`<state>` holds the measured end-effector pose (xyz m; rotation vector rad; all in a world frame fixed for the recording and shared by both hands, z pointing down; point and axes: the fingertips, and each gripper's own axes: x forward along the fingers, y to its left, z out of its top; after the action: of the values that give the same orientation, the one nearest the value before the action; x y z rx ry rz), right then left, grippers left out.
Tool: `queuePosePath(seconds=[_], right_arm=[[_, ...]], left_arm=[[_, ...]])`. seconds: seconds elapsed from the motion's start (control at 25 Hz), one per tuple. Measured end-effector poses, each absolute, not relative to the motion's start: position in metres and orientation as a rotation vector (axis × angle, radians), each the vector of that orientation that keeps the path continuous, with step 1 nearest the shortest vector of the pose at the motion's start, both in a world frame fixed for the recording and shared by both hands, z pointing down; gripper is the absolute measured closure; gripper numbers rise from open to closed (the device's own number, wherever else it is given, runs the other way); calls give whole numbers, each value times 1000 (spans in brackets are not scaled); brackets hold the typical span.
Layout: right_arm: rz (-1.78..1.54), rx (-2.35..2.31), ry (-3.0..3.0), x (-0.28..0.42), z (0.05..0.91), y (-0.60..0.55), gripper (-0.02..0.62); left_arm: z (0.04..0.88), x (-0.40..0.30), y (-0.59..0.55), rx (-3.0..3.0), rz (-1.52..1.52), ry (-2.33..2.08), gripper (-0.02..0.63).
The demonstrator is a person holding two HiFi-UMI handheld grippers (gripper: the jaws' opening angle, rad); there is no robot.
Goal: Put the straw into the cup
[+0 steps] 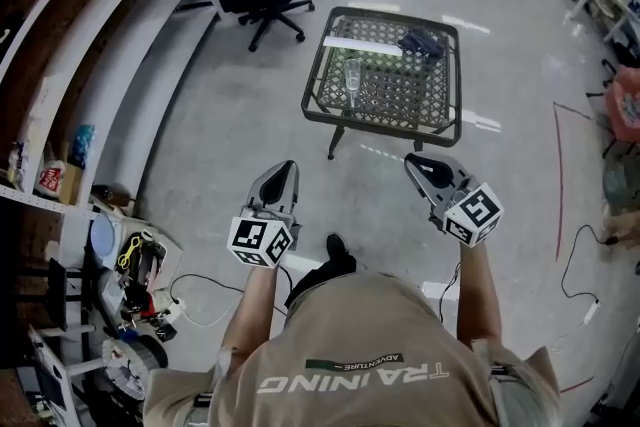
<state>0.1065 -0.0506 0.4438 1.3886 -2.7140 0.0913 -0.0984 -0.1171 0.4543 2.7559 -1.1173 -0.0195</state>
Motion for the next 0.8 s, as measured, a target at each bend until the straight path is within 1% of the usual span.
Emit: queuePosePath(seconds=[0.12,0.36,0.6,0.8], right_arm=[[52,1414,-2678,105,430,-87,561],[54,1461,-2636,95,431,-134,561],[118,1484,-2613,93,445,-164,561],[151,1465,-2624,105,449,-189,561]], left_arm=[[434,-94,-160,2819,-42,-1082,589],[432,-86,-223,2884,-38,-994,589],[445,-74,-255,2866,-32,-923,589],[467,-63,-283,2823,7,-930,589]])
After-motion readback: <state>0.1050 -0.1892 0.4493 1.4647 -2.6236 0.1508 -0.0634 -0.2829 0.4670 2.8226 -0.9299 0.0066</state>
